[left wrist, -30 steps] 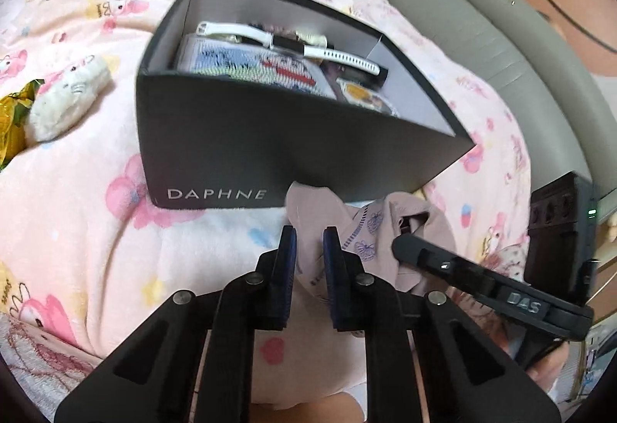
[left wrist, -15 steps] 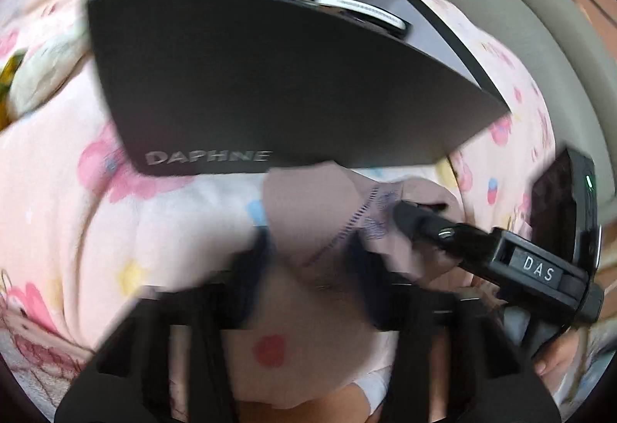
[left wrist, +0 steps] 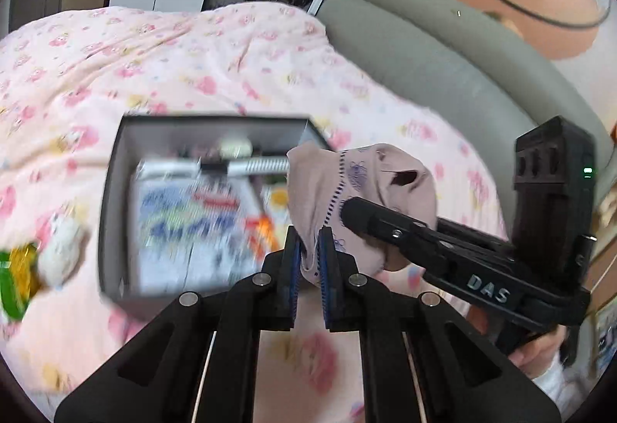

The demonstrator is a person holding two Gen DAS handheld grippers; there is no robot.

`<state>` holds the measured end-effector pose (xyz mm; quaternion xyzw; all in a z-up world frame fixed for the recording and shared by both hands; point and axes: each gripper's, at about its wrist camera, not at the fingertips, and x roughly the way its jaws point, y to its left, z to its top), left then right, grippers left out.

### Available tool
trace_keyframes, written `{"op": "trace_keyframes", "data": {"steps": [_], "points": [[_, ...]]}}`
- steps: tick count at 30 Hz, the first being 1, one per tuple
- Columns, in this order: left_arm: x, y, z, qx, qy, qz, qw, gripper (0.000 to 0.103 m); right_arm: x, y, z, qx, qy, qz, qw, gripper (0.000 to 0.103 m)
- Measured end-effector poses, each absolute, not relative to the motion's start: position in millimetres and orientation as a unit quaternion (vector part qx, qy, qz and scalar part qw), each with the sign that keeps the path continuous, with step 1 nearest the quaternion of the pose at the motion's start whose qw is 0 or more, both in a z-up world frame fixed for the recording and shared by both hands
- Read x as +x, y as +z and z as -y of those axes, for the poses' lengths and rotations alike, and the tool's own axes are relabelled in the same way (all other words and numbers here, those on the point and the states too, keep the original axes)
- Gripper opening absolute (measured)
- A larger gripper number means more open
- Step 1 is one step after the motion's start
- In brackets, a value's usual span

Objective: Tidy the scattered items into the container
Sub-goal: 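Lower the beige cloth into the black box and open the right gripper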

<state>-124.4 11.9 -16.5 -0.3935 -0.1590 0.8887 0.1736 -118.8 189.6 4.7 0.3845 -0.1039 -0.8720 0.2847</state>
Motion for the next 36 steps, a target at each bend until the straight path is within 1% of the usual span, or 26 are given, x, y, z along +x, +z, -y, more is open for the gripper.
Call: {"op": "trace_keyframes", "data": {"steps": [2,3,7,8,9,10,11,12,13,14,17,20,25,26,27,28,30,31,34,36], "points": [[-153,-26,-9,-0.405,0.878,0.189,0.174,0.008,-146,1,-199,0.402,-0.861,0.128,0.284,0.017],[-169,-37,-11,-0.418,0.869,0.199,0.175,0.008,-161,-11,-205,0.418,-0.853,0.142,0.277,0.017],[-211,-84,-31,-0.5,0.833,0.182,0.152,0.009,-167,-50,-228,0.46,-0.841,0.177,0.225,0.018],[-214,-90,-35,-0.512,0.829,0.171,0.147,0.014,-167,-52,-228,0.464,-0.841,0.178,0.215,0.02],[-214,-91,-36,-0.513,0.828,0.171,0.149,0.025,-169,-50,-230,0.465,-0.844,0.172,0.203,0.026],[-209,-91,-35,-0.505,0.829,0.184,0.152,0.031,-167,-46,-234,0.459,-0.85,0.167,0.197,0.03],[-208,-89,-32,-0.496,0.831,0.202,0.154,0.036,-169,-43,-240,0.45,-0.856,0.165,0.194,0.041],[-207,-85,-28,-0.487,0.833,0.217,0.151,0.036,-168,-37,-243,0.435,-0.861,0.179,0.195,0.057],[-205,-82,-26,-0.479,0.837,0.223,0.145,0.036,-167,-34,-248,0.429,-0.859,0.196,0.2,0.062],[-204,-78,-26,-0.473,0.841,0.222,0.14,0.036,-167,-33,-254,0.427,-0.852,0.221,0.205,0.062],[-208,-74,-37,-0.478,0.841,0.201,0.158,0.036,-173,-31,-264,0.425,-0.846,0.251,0.2,0.062],[-205,-76,-56,-0.486,0.831,0.189,0.195,0.036,-171,-26,-267,0.408,-0.859,0.24,0.195,0.062],[-216,-88,-83,-0.5,0.824,0.17,0.205,0.036,-170,-20,-269,0.385,-0.872,0.234,0.19,0.062],[-221,-91,-87,-0.51,0.818,0.17,0.203,0.038,-171,-21,-269,0.383,-0.873,0.234,0.19,0.062],[-225,-95,-90,-0.522,0.814,0.164,0.195,0.041,-172,-21,-273,0.381,-0.875,0.234,0.187,0.062],[-230,-101,-93,-0.543,0.809,0.148,0.171,0.042,-172,-21,-276,0.38,-0.877,0.235,0.181,0.062],[-236,-110,-96,-0.58,0.799,0.109,0.114,0.042,-175,-23,-282,0.385,-0.88,0.229,0.156,0.062],[-236,-110,-93,-0.582,0.8,0.107,0.102,0.042,-178,-27,-284,0.393,-0.882,0.22,0.136,0.062],[-230,-98,-81,-0.552,0.809,0.16,0.122,0.042,-185,-40,-288,0.423,-0.88,0.199,0.089,0.062],[-226,-86,-79,-0.516,0.823,0.187,0.146,0.042,-187,-45,-287,0.429,-0.876,0.205,0.085,0.062]]}}
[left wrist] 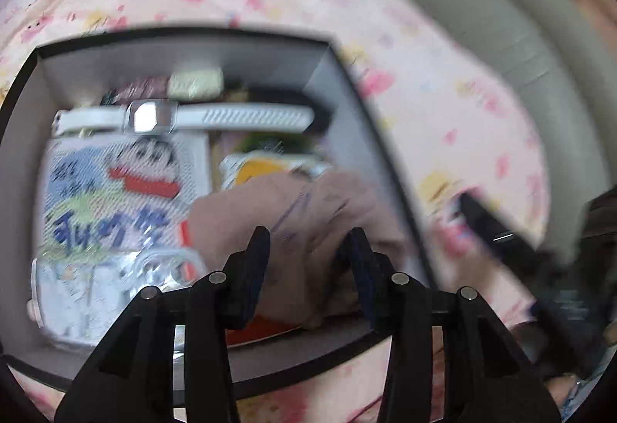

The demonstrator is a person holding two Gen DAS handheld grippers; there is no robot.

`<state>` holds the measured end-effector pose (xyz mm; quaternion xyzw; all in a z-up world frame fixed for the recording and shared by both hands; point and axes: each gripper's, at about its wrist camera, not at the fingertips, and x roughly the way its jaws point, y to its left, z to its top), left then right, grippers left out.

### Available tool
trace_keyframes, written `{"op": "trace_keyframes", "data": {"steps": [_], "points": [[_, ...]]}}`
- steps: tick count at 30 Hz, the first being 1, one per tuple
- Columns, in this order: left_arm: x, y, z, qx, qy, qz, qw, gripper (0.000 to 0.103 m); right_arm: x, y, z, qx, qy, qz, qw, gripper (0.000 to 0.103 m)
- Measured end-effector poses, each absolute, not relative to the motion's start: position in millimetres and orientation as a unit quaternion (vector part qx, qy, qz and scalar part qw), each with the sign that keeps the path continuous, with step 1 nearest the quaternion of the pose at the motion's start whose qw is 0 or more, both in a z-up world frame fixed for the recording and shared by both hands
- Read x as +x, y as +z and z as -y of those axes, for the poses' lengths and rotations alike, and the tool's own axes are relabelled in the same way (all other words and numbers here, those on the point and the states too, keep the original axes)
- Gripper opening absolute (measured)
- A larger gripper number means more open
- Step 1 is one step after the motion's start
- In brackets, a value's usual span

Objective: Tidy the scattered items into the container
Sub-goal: 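Lower the beige cloth into the black box and open the right gripper, then withdraw the right gripper and move it to the green corn snack bag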

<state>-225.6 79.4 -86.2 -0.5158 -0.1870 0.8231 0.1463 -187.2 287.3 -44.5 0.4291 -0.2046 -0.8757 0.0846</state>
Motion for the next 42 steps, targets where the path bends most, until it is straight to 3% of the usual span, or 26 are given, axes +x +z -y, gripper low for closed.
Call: {"op": "trace_keyframes", "data": {"steps": [4,9,11,12,17,23,30,34,42], "points": [[-228,-84,-99,-0.503,0.819,0.191,0.197,0.042,-187,-43,-286,0.424,-0.878,0.204,0.088,0.062],[-240,-108,-109,-0.57,0.802,0.132,0.115,0.042,-180,-34,-293,0.409,-0.882,0.21,0.105,0.062],[-236,-104,-97,-0.563,0.805,0.15,0.109,0.042,-181,-28,-292,0.401,-0.887,0.195,0.12,0.048],[-233,-99,-90,-0.554,0.81,0.16,0.108,0.042,-182,-25,-289,0.402,-0.889,0.176,0.131,0.033],[-223,-82,-80,-0.51,0.833,0.163,0.141,0.036,-199,-28,-276,0.424,-0.885,0.126,0.149,0.021],[-239,-113,-104,-0.565,0.802,0.129,0.142,0.036,-191,-36,-247,0.434,-0.884,0.07,0.16,0.022],[-196,-64,-102,-0.476,0.859,0.11,0.151,0.038,-182,-44,-250,0.461,-0.877,0.066,0.119,0.022],[-172,-44,-94,-0.463,0.867,0.102,0.151,0.04,-159,-23,-246,0.434,-0.891,0.059,0.118,0.035],[-110,-25,-65,-0.461,0.867,0.09,0.165,0.042,-94,-3,-221,0.424,-0.893,0.052,0.142,0.037]]}}
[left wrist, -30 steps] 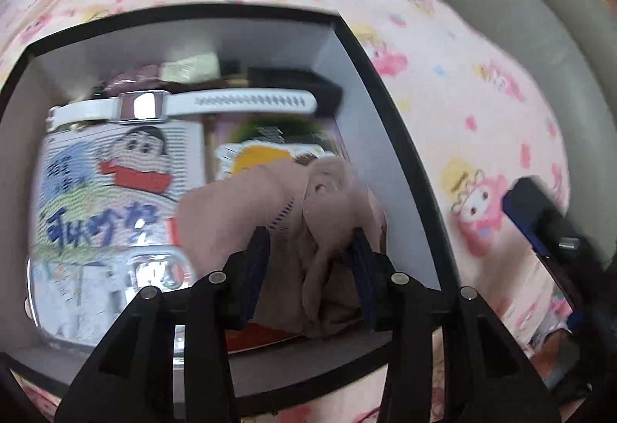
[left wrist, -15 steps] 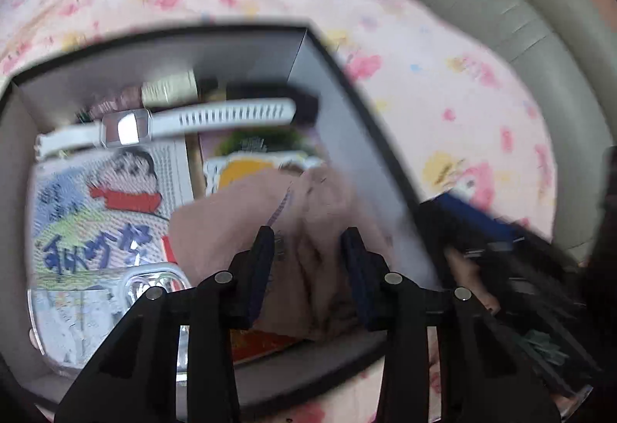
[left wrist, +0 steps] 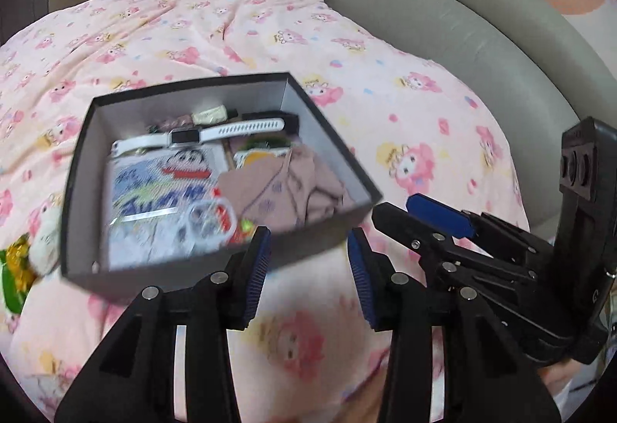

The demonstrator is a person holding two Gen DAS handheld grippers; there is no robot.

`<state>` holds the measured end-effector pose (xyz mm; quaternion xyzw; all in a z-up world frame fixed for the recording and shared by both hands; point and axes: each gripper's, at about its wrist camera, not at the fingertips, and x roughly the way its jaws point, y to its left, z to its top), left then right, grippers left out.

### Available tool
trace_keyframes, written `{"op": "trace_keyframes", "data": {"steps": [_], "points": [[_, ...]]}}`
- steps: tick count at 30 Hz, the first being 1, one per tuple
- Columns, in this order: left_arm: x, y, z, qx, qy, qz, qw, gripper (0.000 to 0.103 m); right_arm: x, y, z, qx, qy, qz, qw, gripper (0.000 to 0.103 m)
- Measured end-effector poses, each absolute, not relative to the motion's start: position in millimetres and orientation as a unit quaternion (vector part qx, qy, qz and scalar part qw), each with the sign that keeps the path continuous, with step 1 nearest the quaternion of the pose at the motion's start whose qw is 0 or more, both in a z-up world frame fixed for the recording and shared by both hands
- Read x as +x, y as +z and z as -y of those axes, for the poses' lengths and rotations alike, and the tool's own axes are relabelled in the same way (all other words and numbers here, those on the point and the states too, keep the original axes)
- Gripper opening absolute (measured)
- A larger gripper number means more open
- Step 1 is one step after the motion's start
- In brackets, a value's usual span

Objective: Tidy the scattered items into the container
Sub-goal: 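Withdraw the right gripper and move it to the green corn snack bag, then grasp the green-and-yellow corn snack bag with the right gripper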

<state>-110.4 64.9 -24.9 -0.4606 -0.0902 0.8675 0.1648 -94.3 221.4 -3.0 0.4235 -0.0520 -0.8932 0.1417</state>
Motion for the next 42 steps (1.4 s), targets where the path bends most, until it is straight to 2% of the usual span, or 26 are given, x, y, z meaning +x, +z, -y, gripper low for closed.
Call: {"op": "trace_keyframes", "data": {"steps": [7,11,16,21,28,35,40,41,42], "points": [[-58,-26,-2,-0.469,0.866,0.103,0.139,0.042,-58,-6,-154,0.439,-0.873,0.025,0.208,0.037],[-35,-33,58,-0.467,0.864,0.157,0.1,0.042,-50,-5,-98,0.437,-0.866,-0.007,0.242,0.037],[-13,-36,149,-0.442,0.873,0.206,-0.005,0.046,-54,-6,-21,0.45,-0.831,0.008,0.327,0.037],[-6,-72,245,-0.449,0.844,0.284,-0.073,0.046,-77,-32,56,0.49,-0.796,-0.008,0.355,0.04],[-33,-148,319,-0.48,0.786,0.384,-0.065,0.046,-124,-81,127,0.538,-0.766,-0.006,0.351,0.04],[-64,-192,340,-0.496,0.751,0.433,-0.045,0.046,-154,-118,153,0.569,-0.749,-0.005,0.339,0.04],[-74,-213,344,-0.506,0.726,0.465,-0.019,0.046,-165,-139,170,0.585,-0.721,0.025,0.371,0.042],[-74,-211,344,-0.506,0.727,0.464,-0.014,0.037,-166,-141,172,0.587,-0.716,0.029,0.376,0.04],[-75,-208,341,-0.506,0.73,0.459,-0.006,0.015,-165,-143,175,0.59,-0.71,0.033,0.384,0.037]]}}
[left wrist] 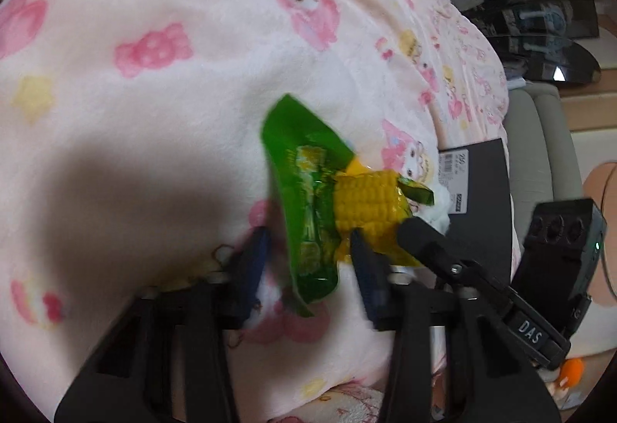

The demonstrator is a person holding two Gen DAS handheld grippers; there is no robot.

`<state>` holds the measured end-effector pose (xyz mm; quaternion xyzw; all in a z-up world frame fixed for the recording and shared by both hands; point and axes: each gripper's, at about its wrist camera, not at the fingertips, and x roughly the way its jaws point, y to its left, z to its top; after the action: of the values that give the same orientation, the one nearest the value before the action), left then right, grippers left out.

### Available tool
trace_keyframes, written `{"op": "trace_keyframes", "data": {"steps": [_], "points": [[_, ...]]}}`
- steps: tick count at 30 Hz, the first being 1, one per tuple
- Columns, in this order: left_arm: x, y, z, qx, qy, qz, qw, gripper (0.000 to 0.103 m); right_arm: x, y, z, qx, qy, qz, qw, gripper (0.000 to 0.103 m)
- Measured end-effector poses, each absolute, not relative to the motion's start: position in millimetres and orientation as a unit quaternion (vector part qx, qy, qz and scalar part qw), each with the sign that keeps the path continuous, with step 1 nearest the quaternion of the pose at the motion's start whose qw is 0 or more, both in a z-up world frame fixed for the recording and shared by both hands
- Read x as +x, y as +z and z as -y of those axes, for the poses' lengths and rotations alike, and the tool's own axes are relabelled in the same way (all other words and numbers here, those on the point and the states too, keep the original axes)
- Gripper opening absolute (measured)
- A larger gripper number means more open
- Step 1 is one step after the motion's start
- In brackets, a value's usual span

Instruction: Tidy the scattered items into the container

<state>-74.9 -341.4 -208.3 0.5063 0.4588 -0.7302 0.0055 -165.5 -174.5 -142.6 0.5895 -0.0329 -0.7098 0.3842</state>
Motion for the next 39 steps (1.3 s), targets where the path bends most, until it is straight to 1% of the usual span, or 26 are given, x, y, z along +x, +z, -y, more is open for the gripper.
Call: {"op": "trace_keyframes", "data": {"steps": [1,3,6,9,13,17,21,23,25,28,30,31,33,34,36,39], "points": [[-75,-203,338,0.508,-0.734,-0.45,0.002,0.01,-164,-141,174,0.589,-0.707,0.035,0.389,0.035],[-71,-186,326,0.509,-0.751,-0.421,0.002,0.01,-157,-134,170,0.581,-0.711,0.034,0.395,0.035],[-59,-162,308,0.502,-0.768,-0.398,-0.004,0.01,-145,-113,153,0.563,-0.721,0.042,0.402,0.028],[-44,-126,277,0.488,-0.789,-0.372,-0.035,0.01,-126,-79,117,0.537,-0.736,0.057,0.409,0.027],[-35,-93,230,0.488,-0.803,-0.333,-0.075,0.01,-95,-45,53,0.512,-0.755,0.083,0.401,0.027],[-35,-71,166,0.494,-0.808,-0.294,-0.131,0.014,-69,-31,-13,0.493,-0.776,0.094,0.382,0.027],[-48,-77,107,0.512,-0.799,-0.263,-0.173,0.015,-55,-42,-88,0.495,-0.79,0.12,0.341,0.027],[-58,-86,80,0.507,-0.801,-0.256,-0.188,0.017,-56,-51,-111,0.497,-0.795,0.126,0.323,0.027],[-68,-100,57,0.492,-0.81,-0.252,-0.193,0.017,-60,-64,-136,0.493,-0.806,0.131,0.299,0.026],[-84,-125,30,0.517,-0.804,-0.229,-0.186,0.018,-75,-88,-159,0.5,-0.813,0.129,0.271,0.027],[-84,-130,26,0.518,-0.802,-0.231,-0.189,0.022,-82,-106,-175,0.523,-0.8,0.153,0.252,0.027],[-84,-131,27,0.515,-0.801,-0.235,-0.192,0.024,-85,-112,-185,0.529,-0.79,0.184,0.249,0.027],[-81,-134,37,0.51,-0.799,-0.255,-0.191,0.026,-86,-113,-192,0.527,-0.782,0.212,0.257,0.027],[-81,-137,43,0.509,-0.795,-0.271,-0.188,0.027,-86,-109,-193,0.521,-0.787,0.209,0.256,0.027],[-81,-145,51,0.51,-0.787,-0.296,-0.18,0.031,-84,-98,-198,0.494,-0.807,0.206,0.251,0.027],[-79,-147,61,0.502,-0.786,-0.317,-0.171,0.032,-79,-80,-205,0.447,-0.83,0.212,0.258,0.027]]}}
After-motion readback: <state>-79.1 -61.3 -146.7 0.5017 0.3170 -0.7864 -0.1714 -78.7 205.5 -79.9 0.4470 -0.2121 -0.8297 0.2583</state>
